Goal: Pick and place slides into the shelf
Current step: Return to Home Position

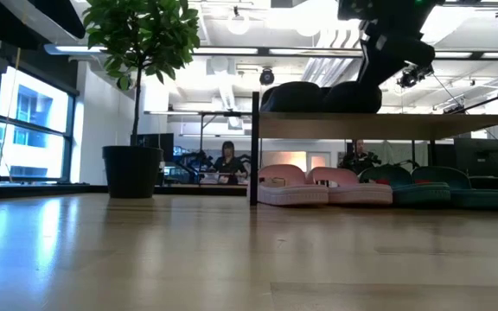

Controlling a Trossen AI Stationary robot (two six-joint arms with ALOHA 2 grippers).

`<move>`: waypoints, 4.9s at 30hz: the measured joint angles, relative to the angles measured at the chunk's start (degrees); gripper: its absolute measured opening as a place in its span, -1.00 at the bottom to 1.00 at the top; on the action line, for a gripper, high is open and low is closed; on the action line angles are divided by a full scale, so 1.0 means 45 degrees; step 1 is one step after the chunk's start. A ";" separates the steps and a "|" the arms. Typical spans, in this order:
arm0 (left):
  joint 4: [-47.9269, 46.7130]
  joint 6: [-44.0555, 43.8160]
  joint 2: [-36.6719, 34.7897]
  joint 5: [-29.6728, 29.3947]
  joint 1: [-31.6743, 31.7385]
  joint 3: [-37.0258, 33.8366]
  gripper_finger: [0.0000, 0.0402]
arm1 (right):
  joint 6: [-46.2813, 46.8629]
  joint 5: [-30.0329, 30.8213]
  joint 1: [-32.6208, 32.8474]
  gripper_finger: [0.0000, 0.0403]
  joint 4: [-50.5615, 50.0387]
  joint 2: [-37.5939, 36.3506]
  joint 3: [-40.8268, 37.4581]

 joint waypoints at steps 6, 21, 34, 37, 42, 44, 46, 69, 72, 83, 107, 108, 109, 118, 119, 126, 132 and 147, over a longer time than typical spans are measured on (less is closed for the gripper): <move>0.0013 0.0005 0.0000 0.0000 0.0000 0.0000 -0.17 | 0.0200 -0.0238 -0.0047 -0.74 0.0013 0.0000 0.0010; 0.0008 -0.0028 0.0000 0.0000 -0.0002 0.0000 -0.17 | 0.0821 -0.0279 -0.0033 -0.11 0.0110 0.0000 0.0010; 0.0007 -0.0073 0.0000 0.0000 0.0000 0.0000 -0.17 | 0.1962 0.0271 0.0342 -0.02 -0.0244 -0.0866 0.0005; 0.0008 -0.0078 0.0000 0.0000 0.0001 0.0000 -0.17 | 0.2599 -0.0163 0.0575 -0.02 -0.0385 -0.1282 0.0005; 0.0013 -0.0097 0.0000 0.0000 -0.0002 0.0000 -0.17 | 0.4067 -0.1268 0.1182 -0.02 -0.0643 -0.2065 0.0005; 0.0018 -0.0143 0.0003 -0.0045 -0.0001 0.0000 -0.17 | 0.4625 -0.1992 0.1515 -0.03 -0.0858 -0.2347 0.0005; 0.0008 -0.0379 0.0003 -0.0419 -0.0002 0.0000 -0.17 | 0.5379 -0.2790 0.1931 -0.07 -0.1141 -0.2560 0.0005; 1.4112 0.6348 -0.0167 0.7389 0.2073 -0.3309 -0.23 | 0.2915 -0.7846 0.3634 -0.99 1.4092 -0.2603 -0.5261; 1.4437 0.7623 -0.0680 0.9214 0.3243 -0.2705 -0.34 | 0.0489 -0.8582 0.2715 -1.00 1.4668 -0.2599 -0.4633; 0.9092 1.0875 -0.4007 0.9779 0.6653 0.1413 -0.88 | -0.6242 -0.9551 0.0020 -1.00 1.1094 -0.3311 0.1081; 0.6726 1.0307 -1.4228 0.7923 0.8245 -0.1208 -0.99 | -0.5925 -0.8294 -0.0523 -1.00 1.2584 -1.2736 -0.3601; 0.6735 1.0242 -1.4542 0.7771 0.8245 -0.1398 -0.99 | -0.5794 -0.8287 -0.0523 -1.00 1.2774 -1.3075 -0.3987; 0.6735 1.0207 -1.4870 0.7684 0.8245 -0.1595 -0.99 | -0.5680 -0.8289 -0.0523 -1.00 1.2917 -1.3425 -0.4352; 0.6259 0.9628 -1.7530 0.7386 0.8245 -0.3030 -0.99 | -0.4928 -0.8064 -0.0523 -1.00 1.3744 -1.6311 -0.7109; 0.6264 0.9591 -1.7794 0.7390 0.8245 -0.3145 -0.99 | -0.4877 -0.7873 -0.0523 -1.00 1.3774 -1.6630 -0.7377; 0.6128 0.9458 -1.7963 0.7436 0.8245 -0.3334 -1.00 | -0.4833 -0.7774 -0.0523 -1.00 1.4341 -1.8647 -0.9026; 0.6506 0.8884 -1.8060 0.7475 0.8245 -0.4128 -1.00 | -0.4846 -0.7799 -0.0523 -1.00 1.5078 -1.8661 -0.9733; 1.2149 0.7335 -1.8054 0.7936 0.8245 -0.9401 -1.00 | -0.2814 -0.7949 -0.0519 -1.00 2.0275 -1.8676 -1.3435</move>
